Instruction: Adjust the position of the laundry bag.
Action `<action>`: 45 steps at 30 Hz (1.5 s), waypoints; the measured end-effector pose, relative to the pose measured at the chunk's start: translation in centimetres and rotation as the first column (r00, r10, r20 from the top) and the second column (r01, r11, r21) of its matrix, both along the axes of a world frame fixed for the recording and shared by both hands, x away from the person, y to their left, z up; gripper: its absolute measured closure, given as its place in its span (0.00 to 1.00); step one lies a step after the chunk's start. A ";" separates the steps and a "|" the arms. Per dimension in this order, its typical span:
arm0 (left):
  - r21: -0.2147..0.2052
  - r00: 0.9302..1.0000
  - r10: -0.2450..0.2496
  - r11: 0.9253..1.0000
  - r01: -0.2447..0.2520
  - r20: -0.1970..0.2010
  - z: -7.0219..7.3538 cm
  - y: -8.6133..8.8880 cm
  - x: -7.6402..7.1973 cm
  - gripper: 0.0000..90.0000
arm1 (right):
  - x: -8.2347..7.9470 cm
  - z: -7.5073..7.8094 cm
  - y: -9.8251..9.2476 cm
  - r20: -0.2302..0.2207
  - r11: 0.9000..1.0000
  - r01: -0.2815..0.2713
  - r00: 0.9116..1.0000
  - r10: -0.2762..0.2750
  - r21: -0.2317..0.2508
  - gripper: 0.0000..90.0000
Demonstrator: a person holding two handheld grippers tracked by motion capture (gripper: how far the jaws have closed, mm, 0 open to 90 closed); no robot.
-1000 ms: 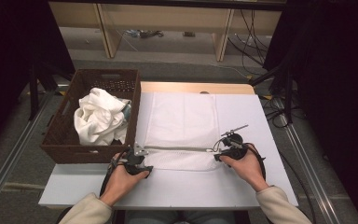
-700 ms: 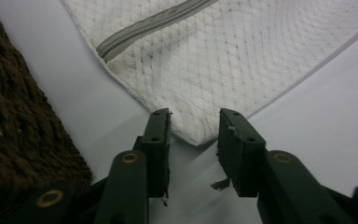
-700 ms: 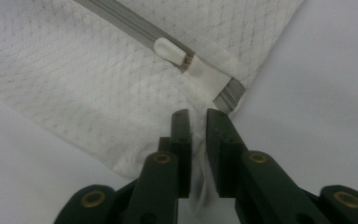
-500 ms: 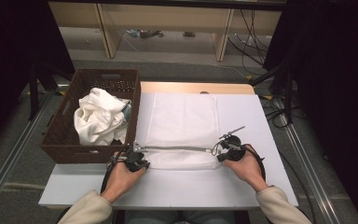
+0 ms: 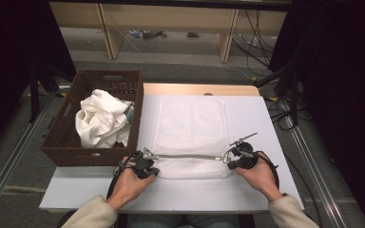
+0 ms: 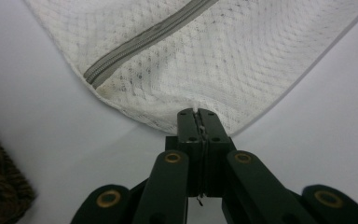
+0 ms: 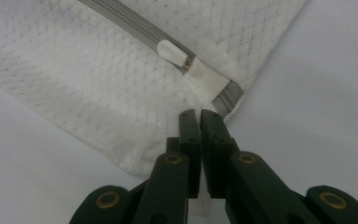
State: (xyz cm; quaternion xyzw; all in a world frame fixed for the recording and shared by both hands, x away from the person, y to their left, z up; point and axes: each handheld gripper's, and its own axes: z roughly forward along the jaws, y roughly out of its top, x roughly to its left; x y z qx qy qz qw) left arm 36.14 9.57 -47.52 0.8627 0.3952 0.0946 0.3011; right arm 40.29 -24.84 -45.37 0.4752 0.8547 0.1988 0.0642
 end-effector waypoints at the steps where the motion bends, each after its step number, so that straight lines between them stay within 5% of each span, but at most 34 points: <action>1: 0.000 1.000 0.000 1.000 0.000 0.000 0.0 0.0 0.0 0.98 | 0.0 0.0 0.0 0.000 1.000 0.000 1.000 0.000 0.000 0.98; 12: 0.003 0.998 -0.063 0.998 0.063 0.009 0.6 -1.0 -1.5 0.99 | -2.3 0.1 -1.6 -0.020 1.000 0.010 1.000 -0.010 -0.001 0.98; 32: -0.013 0.996 -0.090 0.996 0.090 0.007 1.1 -0.9 -3.7 0.99 | -3.3 0.0 -2.1 -0.041 1.000 -0.005 0.999 0.004 -0.010 0.98; 35: -0.020 0.996 -0.085 0.996 0.086 0.008 1.1 -0.7 -3.7 0.98 | -3.3 -0.1 -2.1 -0.043 1.000 -0.010 0.999 0.010 -0.009 0.96; 37: -0.059 0.998 -0.068 0.996 0.068 -0.003 1.1 -0.4 -3.8 0.97 | -3.3 -0.1 -2.1 -0.051 1.000 -0.014 0.999 0.014 -0.004 0.86; 39: -0.065 0.998 -0.067 0.996 0.068 0.021 1.2 -0.2 -3.9 0.87 | -3.3 0.0 -2.2 -0.045 1.000 -0.016 0.999 0.016 -0.002 0.79; 40: -0.104 0.998 -0.050 0.993 0.055 0.049 1.3 0.0 -4.0 0.87 | -3.2 0.2 -2.4 -0.040 1.000 -0.016 0.999 0.016 0.007 0.72; 42: -0.121 0.992 -0.023 0.992 0.038 0.122 1.5 0.6 -4.2 0.64 | -3.0 1.0 -2.9 -0.023 0.999 0.026 0.999 -0.026 0.027 0.59; 45: -0.098 0.981 -0.032 0.994 0.051 0.191 1.8 1.5 -4.3 0.49 | -2.5 1.8 -3.4 -0.014 0.997 0.064 0.998 -0.063 0.050 0.51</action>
